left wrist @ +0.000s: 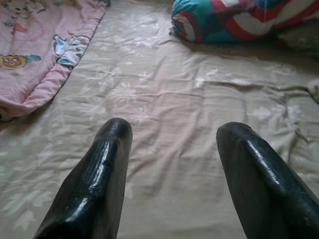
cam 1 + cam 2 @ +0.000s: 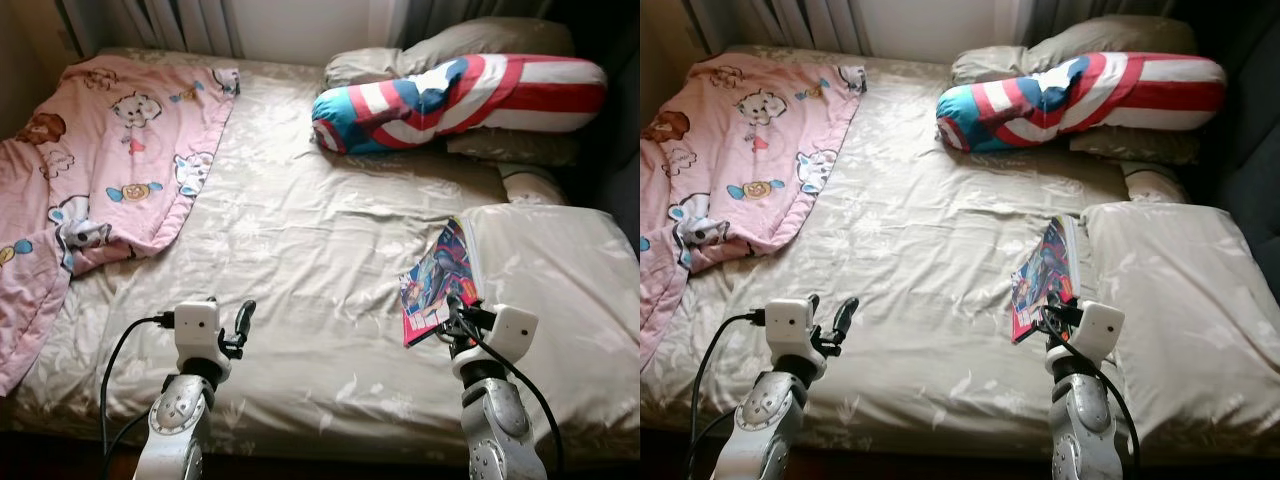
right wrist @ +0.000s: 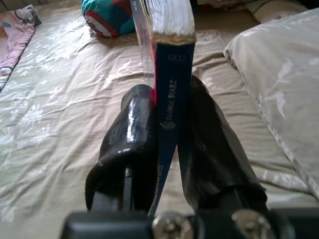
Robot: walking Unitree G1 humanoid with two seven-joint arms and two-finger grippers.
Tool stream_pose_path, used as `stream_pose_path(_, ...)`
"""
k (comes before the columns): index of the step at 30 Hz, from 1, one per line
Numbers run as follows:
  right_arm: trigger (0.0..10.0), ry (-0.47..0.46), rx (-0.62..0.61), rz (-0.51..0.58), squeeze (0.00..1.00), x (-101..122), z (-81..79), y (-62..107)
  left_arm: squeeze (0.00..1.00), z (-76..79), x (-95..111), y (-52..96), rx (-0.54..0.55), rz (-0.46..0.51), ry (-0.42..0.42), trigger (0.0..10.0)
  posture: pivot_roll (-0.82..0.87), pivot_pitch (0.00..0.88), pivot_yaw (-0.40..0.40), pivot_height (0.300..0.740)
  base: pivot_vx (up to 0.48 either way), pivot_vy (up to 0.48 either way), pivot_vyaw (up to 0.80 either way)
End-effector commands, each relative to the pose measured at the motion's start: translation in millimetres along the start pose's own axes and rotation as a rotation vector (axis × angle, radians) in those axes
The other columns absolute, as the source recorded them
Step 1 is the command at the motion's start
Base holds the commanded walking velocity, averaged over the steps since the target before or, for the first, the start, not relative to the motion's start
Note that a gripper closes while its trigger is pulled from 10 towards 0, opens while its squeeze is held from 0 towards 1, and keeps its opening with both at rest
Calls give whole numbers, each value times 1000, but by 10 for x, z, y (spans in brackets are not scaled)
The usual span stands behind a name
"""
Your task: Clean up the room
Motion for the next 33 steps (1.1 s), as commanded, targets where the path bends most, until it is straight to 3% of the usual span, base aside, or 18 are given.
stream_pose_path(1, 10000, -3, -2, 30, 0, 65, -7, -14, 0, -30, 2, 41, 7, -4, -7, 10000, 67, 170, -82, 740, 0, 0, 0)
stream_pose_path(30, 10000, 17, -15, 18, 0, 67, 33, -61, 0, -37, 24, 71, 3, -1, -6, 10000, 71, 177, -78, 740, 0, 0, 0)
stream_pose_path(33, 10000, 19, -16, 13, 0, 61, 39, -69, 0, -32, 17, 71, 1, -3, -8, 10000, 69, 178, -76, 720, 0, 0, 0)
Point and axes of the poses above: a point about 5 cm out from each wrist's last joint towards the gripper, its own y axis pointing back from the gripper into the wrist, its own x axis along the axis of the wrist's last joint, z = x × y, the point moved 3 cm from there along -y, pointing out of the wrist towards the gripper, and after that the axes turned 14 degrees about y, right-handed, at the moved point
